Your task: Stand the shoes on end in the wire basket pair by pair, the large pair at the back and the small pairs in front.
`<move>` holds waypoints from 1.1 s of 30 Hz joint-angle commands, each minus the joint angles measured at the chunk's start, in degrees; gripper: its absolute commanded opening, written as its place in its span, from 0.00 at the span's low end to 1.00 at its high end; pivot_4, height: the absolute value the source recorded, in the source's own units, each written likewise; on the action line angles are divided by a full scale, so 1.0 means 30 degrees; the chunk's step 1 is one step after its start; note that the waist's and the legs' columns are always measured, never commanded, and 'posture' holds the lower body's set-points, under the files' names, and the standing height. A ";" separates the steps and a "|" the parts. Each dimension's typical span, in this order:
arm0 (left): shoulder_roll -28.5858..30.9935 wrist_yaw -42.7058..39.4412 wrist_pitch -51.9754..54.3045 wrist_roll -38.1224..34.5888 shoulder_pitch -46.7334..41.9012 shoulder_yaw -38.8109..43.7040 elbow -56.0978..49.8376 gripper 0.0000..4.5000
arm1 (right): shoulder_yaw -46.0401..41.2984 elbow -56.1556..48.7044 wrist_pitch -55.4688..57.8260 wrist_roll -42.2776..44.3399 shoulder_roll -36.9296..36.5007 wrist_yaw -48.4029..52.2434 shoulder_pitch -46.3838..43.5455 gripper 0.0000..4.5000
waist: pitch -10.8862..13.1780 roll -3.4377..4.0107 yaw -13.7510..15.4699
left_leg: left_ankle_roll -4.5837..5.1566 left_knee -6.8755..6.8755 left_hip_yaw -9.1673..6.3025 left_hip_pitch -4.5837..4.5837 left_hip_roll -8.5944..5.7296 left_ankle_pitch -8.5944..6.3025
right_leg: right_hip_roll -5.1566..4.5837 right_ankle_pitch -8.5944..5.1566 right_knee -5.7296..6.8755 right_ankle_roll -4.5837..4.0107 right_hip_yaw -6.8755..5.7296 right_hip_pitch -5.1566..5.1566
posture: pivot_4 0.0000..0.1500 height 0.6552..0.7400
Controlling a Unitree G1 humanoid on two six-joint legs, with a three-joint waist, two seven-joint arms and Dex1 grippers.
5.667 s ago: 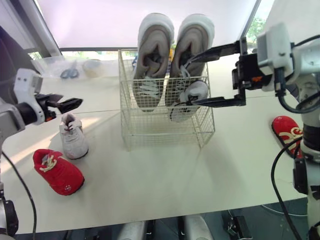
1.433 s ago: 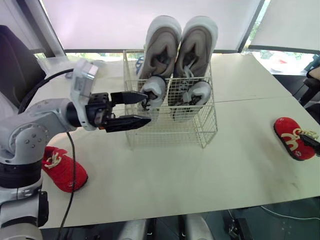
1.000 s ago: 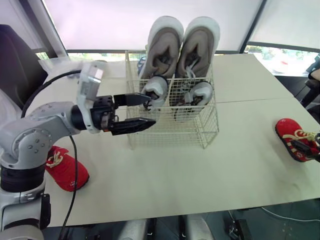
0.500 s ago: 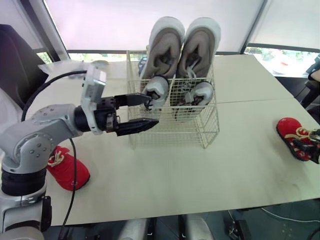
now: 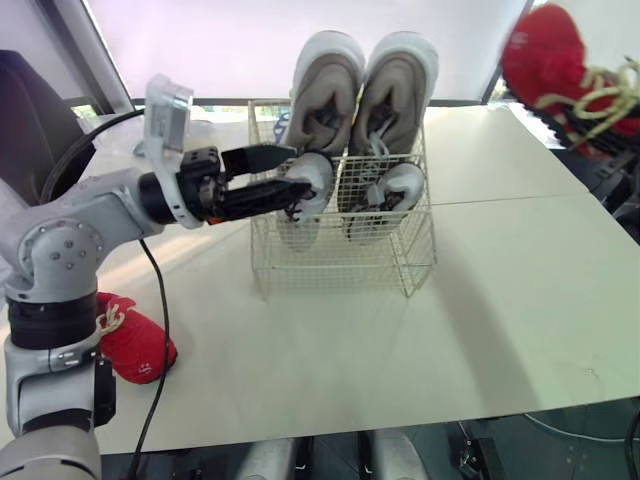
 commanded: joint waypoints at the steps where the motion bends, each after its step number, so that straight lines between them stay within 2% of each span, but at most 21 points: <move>1: 0.0042 -0.0594 0.0630 -0.0629 -0.1677 0.0466 0.1369 1.00 | 0.2191 -0.2787 -0.2555 -0.0808 -0.0270 0.1007 -0.1163 0.12 | 0.0008 -0.0016 0.0025 | 0.0002 0.0013 0.0000 -0.0008 -0.0007 -0.0001 | -0.0005 0.0000 -0.0010 0.0000 0.0000 0.0002 | 1.00 1.00; 8: 0.0063 -0.1464 0.1020 0.0137 -0.2922 0.0041 0.2775 1.00 | 0.5214 -0.3596 -0.5061 -0.2455 0.0931 0.1288 -0.2477 0.12 | 0.0016 -0.0048 -0.0015 | 0.0030 0.0018 0.0004 -0.0015 -0.0038 -0.0019 | -0.0027 0.0008 -0.0069 0.0007 0.0008 -0.0035 | 1.00 1.00; 11: -0.0216 -0.1666 0.0871 0.0635 -0.3053 -0.0373 0.2615 1.00 | 0.6565 -0.3082 -0.6640 -0.3328 0.1494 0.1875 -0.3326 0.12 | 0.0017 -0.0049 -0.0028 | 0.0009 0.0013 0.0006 -0.0040 -0.0037 -0.0006 | -0.0026 0.0010 -0.0012 0.0009 0.0015 -0.0038 | 1.00 1.00; 21: -0.1032 -0.2167 0.0795 0.1803 -0.2671 -0.1041 0.2229 1.00 | 0.8874 -0.1455 -0.8146 -0.4379 0.3176 0.3141 -0.5999 0.12 | 0.0021 -0.0055 -0.0042 | -0.0025 0.0000 0.0006 -0.0048 -0.0030 0.0017 | -0.0016 0.0012 0.0030 0.0007 0.0016 -0.0078 | 1.00 1.00; 22: -0.1107 -0.2066 0.0838 0.1912 -0.2604 -0.1054 0.2148 0.88 | 0.8938 -0.1407 -0.8179 -0.4391 0.3251 0.3242 -0.6111 0.12 | 0.0021 -0.0056 -0.0029 | -0.0026 -0.0002 0.0004 -0.0049 -0.0028 0.0018 | -0.0013 0.0013 0.0031 0.0010 0.0015 -0.0081 | 1.00 1.00; 23: -0.1135 -0.2040 0.0848 0.2054 -0.2551 -0.1090 0.2052 0.81 | 0.8971 -0.1346 -0.8183 -0.4399 0.3316 0.3338 -0.6226 0.12 | 0.0024 -0.0063 -0.0021 | -0.0027 -0.0005 0.0002 -0.0049 -0.0029 0.0018 | -0.0013 0.0015 0.0032 0.0013 0.0014 -0.0083 | 1.00 1.00; 25: -0.1197 -0.2035 0.0864 0.2189 -0.2395 -0.1108 0.1793 0.60 | 0.8986 -0.1239 -0.8166 -0.4454 0.3416 0.3537 -0.6379 0.12 | 0.0028 -0.0069 -0.0031 | -0.0029 -0.0005 0.0000 -0.0049 -0.0030 0.0019 | -0.0013 0.0017 0.0033 0.0013 0.0013 -0.0082 | 1.00 1.00; 27: -0.1386 -0.1742 0.0966 0.2143 -0.2395 -0.0957 0.1733 0.35 | 0.9012 -0.1135 -0.8100 -0.4468 0.3456 0.3791 -0.6558 0.12 | 0.0028 -0.0069 -0.0038 | -0.0028 -0.0004 0.0002 -0.0049 -0.0034 0.0019 | -0.0015 0.0018 0.0034 0.0013 0.0018 -0.0079 | 1.00 1.00; 30: -0.1743 -0.1199 0.1093 0.2021 -0.2473 -0.0626 0.1793 0.08 | 0.9069 -0.1159 -0.7232 -0.4179 0.3368 0.4286 -0.6653 0.44 | 0.0028 -0.0069 -0.0038 | -0.0029 -0.0004 0.0001 -0.0049 -0.0031 0.0019 | -0.0011 0.0019 0.0045 0.0013 0.0016 -0.0084 | 1.00 1.00; 33: -0.1922 -0.0789 0.1351 0.1704 -0.2486 -0.0230 0.1921 0.05 | 0.8458 -0.1568 -0.4717 -0.2712 0.3130 0.4616 -0.6523 0.80 | 0.0028 -0.0070 -0.0022 | -0.0029 -0.0004 0.0000 -0.0049 -0.0031 0.0019 | -0.0010 0.0020 0.0046 0.0016 0.0016 -0.0085 | 1.00 1.00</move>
